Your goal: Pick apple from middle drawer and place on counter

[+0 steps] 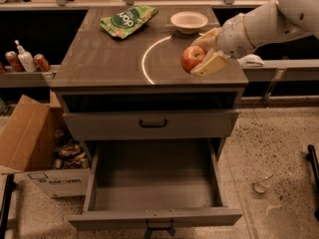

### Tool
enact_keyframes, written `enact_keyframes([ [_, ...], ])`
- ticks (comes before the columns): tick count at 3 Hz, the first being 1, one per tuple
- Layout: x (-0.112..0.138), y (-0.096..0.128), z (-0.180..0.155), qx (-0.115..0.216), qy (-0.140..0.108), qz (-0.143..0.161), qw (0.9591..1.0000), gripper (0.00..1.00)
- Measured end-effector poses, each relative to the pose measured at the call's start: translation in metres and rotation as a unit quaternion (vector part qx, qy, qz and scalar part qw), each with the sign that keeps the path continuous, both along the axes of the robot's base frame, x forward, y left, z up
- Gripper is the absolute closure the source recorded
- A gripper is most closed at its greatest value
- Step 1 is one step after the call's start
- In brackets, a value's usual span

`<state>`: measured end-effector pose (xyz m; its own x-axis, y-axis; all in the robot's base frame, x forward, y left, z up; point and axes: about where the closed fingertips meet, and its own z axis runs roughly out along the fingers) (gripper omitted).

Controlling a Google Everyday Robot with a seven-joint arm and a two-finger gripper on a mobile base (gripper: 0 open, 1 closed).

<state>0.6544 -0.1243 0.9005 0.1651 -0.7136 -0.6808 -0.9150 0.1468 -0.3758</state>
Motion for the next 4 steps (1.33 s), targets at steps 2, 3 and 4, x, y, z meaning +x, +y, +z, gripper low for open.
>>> enact_keyframes([
  [2, 0.050, -0.007, -0.021, 0.024, 0.045, -0.058, 0.9970, 1.00],
  [3, 0.068, -0.003, -0.030, 0.023, 0.070, -0.064, 0.9952, 0.83],
  [4, 0.080, 0.003, -0.037, 0.023, 0.091, -0.062, 0.9937, 0.59],
])
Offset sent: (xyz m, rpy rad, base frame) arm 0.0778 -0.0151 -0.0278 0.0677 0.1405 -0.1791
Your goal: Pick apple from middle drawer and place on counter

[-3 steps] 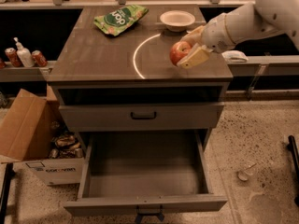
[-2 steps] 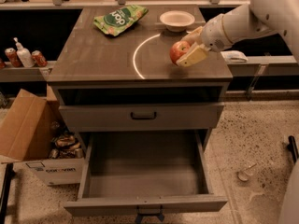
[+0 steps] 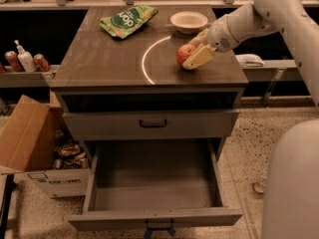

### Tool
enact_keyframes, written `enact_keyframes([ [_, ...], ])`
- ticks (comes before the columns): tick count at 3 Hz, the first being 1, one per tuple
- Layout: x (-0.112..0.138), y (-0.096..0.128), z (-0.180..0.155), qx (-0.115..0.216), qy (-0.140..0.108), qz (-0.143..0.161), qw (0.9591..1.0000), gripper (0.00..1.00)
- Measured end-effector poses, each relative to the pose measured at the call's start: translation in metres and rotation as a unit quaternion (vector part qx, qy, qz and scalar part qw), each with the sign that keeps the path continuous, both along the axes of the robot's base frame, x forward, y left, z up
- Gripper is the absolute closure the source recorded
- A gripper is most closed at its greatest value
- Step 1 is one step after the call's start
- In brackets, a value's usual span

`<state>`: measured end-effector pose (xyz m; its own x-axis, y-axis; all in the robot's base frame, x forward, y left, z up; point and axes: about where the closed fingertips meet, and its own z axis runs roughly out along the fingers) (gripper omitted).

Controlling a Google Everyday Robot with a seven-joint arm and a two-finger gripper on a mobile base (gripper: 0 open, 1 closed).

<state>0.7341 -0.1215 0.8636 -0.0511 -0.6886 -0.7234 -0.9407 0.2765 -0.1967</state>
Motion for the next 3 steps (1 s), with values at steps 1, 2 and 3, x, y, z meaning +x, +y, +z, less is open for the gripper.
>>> enact_keyframes([
  [1, 0.0069, 0.0051, -0.0047, 0.003, 0.012, 0.005, 0.9999, 0.36],
  [2, 0.0092, 0.0064, -0.0062, 0.007, 0.016, 0.008, 0.9998, 0.14],
  [3, 0.0078, 0.0044, -0.0042, 0.013, 0.015, 0.008, 0.9998, 0.00],
])
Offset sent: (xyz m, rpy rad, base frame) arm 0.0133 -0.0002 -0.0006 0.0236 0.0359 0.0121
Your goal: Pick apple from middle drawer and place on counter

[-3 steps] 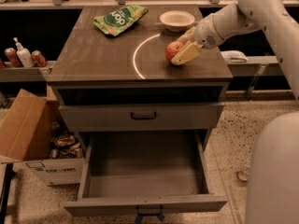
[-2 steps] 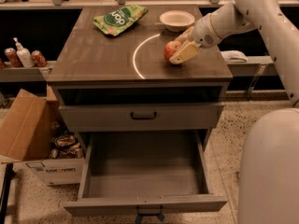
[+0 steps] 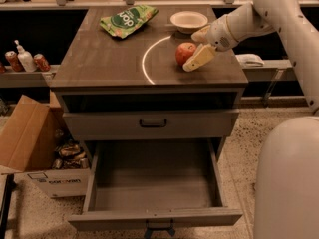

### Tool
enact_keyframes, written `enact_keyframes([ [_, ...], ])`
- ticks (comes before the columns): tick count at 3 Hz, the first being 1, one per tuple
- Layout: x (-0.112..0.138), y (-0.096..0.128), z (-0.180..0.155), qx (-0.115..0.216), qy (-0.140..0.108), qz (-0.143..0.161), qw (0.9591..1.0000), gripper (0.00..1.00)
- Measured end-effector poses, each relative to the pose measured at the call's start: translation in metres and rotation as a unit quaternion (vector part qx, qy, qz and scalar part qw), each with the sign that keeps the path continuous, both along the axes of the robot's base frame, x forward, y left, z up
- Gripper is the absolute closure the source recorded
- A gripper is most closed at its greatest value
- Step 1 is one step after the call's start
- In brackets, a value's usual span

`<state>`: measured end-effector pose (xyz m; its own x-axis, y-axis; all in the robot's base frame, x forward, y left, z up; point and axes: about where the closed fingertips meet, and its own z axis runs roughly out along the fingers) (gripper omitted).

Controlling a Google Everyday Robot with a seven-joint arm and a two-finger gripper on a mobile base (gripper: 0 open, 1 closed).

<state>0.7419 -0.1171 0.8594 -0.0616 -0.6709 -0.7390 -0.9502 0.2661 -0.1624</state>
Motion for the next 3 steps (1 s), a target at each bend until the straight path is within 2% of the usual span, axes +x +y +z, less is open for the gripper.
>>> enact_keyframes([
  [1, -0.007, -0.004, 0.005, 0.005, -0.006, 0.001, 1.0000, 0.00],
  [2, -0.027, -0.024, 0.016, 0.006, -0.025, -0.002, 0.9997, 0.00],
  [3, -0.071, -0.053, 0.040, 0.006, -0.068, -0.017, 0.9975, 0.00],
])
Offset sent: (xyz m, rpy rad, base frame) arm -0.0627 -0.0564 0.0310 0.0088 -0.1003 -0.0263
